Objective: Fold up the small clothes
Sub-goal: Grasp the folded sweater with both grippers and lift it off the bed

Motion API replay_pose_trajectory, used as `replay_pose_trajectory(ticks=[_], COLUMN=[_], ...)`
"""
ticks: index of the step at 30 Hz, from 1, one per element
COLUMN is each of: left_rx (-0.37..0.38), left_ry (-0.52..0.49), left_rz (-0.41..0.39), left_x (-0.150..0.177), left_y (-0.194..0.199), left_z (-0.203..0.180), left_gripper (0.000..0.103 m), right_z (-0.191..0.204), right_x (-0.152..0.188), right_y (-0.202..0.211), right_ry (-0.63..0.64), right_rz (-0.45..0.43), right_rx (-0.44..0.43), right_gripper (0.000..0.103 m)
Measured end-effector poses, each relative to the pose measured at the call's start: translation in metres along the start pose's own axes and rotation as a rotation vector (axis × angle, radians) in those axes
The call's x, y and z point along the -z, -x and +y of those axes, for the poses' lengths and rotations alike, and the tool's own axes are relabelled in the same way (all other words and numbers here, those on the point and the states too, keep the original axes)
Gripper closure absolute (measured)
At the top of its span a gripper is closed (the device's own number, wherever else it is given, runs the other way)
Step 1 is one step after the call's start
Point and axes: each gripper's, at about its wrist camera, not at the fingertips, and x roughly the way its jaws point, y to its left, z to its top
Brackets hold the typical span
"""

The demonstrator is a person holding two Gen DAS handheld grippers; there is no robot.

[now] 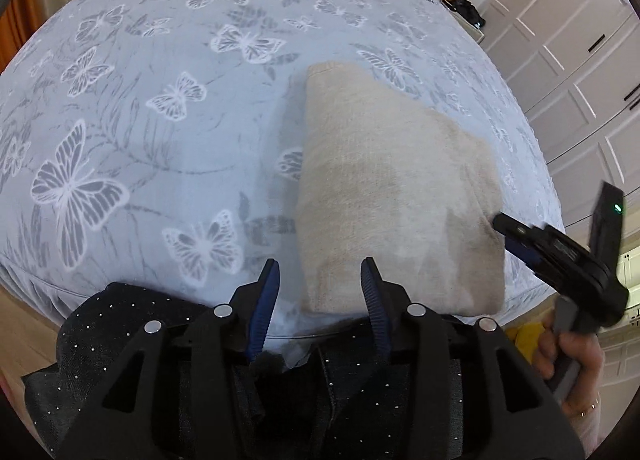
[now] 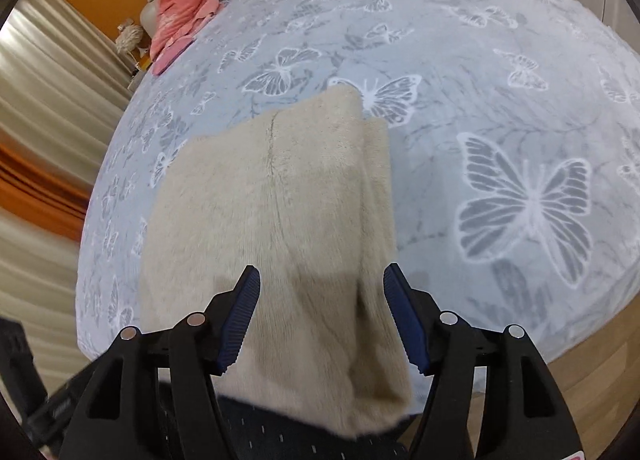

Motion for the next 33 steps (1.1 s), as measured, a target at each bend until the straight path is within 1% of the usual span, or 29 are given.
replay_pose_trajectory(ticks=[2, 3, 4, 5, 6, 7, 9, 11, 12, 13, 14, 15, 16, 17, 18, 19, 20, 22, 23, 24, 26, 27, 29, 31, 32, 33], left_rx=[-0.005, -0.007, -0.008, -0.012, -0.013, -0.015, -0.018, -0.026, -0.026, -0.023, -0.021, -0.007, 0.014, 0.03, 0.054, 0.074, 0.083, 0.104, 0.125, 0.135, 0.159, 0.177, 0.178, 0.19, 0.203, 0.234], left_ry=[-0.01, -0.013, -0.017, -0.02, -0.02, -0.02, -0.016, -0.016, -0.013, -0.007, -0.002, 0.013, 0.031, 0.047, 0.065, 0.08, 0.092, 0.117, 0.139, 0.161, 0.196, 0.207, 0.234, 0.273, 0.303, 0.337], left_rz=[0.003, 0.003, 0.003, 0.006, 0.008, 0.013, 0.014, 0.02, 0.023, 0.029, 0.034, 0.039, 0.042, 0.041, 0.03, 0.01, -0.005, -0.024, -0.021, -0.012, 0.012, 0.04, 0.096, 0.153, 0.166, 0.176], left_x=[-0.002, -0.001, -0.001, -0.001, -0.002, -0.002, -0.002, -0.003, -0.003, -0.003, -0.004, -0.006, -0.008, -0.011, -0.016, -0.022, -0.028, -0.042, -0.052, -0.06, -0.071, -0.076, -0.079, -0.078, -0.076, -0.073], left_y=[-0.002, -0.003, -0.003, -0.004, -0.005, -0.007, -0.009, -0.012, -0.013, -0.016, -0.018, -0.02, -0.02, -0.02, -0.018, -0.016, -0.015, -0.018, -0.025, -0.033, -0.051, -0.065, -0.089, -0.111, -0.119, -0.125], left_z=[-0.005, -0.004, -0.005, -0.005, -0.005, -0.005, -0.003, -0.003, -0.002, -0.002, -0.001, 0.0, 0.001, 0.002, 0.004, 0.006, 0.008, 0.012, 0.014, 0.017, 0.019, 0.019, 0.02, 0.022, 0.025, 0.028], left_gripper=[0.062, 0.062, 0.062, 0.062, 0.062, 0.062, 0.062, 0.062, 0.062, 0.061, 0.061, 0.058, 0.049, 0.04, 0.036, 0.026, 0.018, 0.015, 0.012, 0.012, 0.012, 0.012, 0.012, 0.009, 0.007, 0.006], right_z=[0.002, 0.004, 0.006, 0.009, 0.012, 0.015, 0.029, 0.034, 0.033, 0.029, 0.02, 0.01, 0.002, -0.002, -0.006, -0.008, -0.01, -0.011, -0.013, -0.017, -0.026, -0.031, -0.037, -0.045, -0.049, -0.052], right_x=[-0.004, -0.007, -0.009, -0.012, -0.015, -0.017, -0.025, -0.03, -0.031, -0.033, -0.032, -0.029, -0.025, -0.023, -0.021, -0.02, -0.019, -0.018, -0.016, -0.016, -0.015, -0.013, -0.01, -0.006, -0.005, -0.004], right_y=[-0.012, -0.017, -0.02, -0.025, -0.025, -0.02, 0.004, 0.019, 0.018, 0.011, -0.008, -0.029, -0.04, -0.039, -0.032, -0.028, -0.021, -0.013, -0.014, -0.017, -0.028, -0.037, -0.048, -0.057, -0.06, -0.062], right_ry=[0.001, 0.003, 0.008, 0.02, 0.028, 0.041, 0.109, 0.14, 0.148, 0.152, 0.148, 0.14, 0.125, 0.107, 0.086, 0.074, 0.059, 0.054, 0.045, 0.031, -0.009, -0.033, -0.081, -0.141, -0.179, -0.199], right_rz=[0.016, 0.024, 0.031, 0.053, 0.055, 0.039, -0.038, -0.089, -0.094, -0.078, -0.022, 0.051, 0.087, 0.072, 0.042, 0.031, 0.008, -0.014, -0.003, 0.012, 0.052, 0.079, 0.1, 0.109, 0.108, 0.103], right_rx=[-0.005, -0.008, -0.011, -0.005, -0.008, -0.013, -0.016, -0.017, -0.01, 0.013, 0.059, 0.097, 0.108, 0.098, 0.075, 0.075, 0.096, 0.104, 0.087, 0.069, 0.028, 0.004, -0.034, -0.09, -0.127, -0.147], right_gripper=[0.041, 0.045, 0.071, 0.087, 0.087, 0.088, 0.088, 0.088, 0.088, 0.088, 0.085, 0.083, 0.077, 0.07, 0.065, 0.048, 0.036, 0.033, 0.028, 0.025, 0.024, 0.024, 0.017, 0.015, 0.012, 0.01])
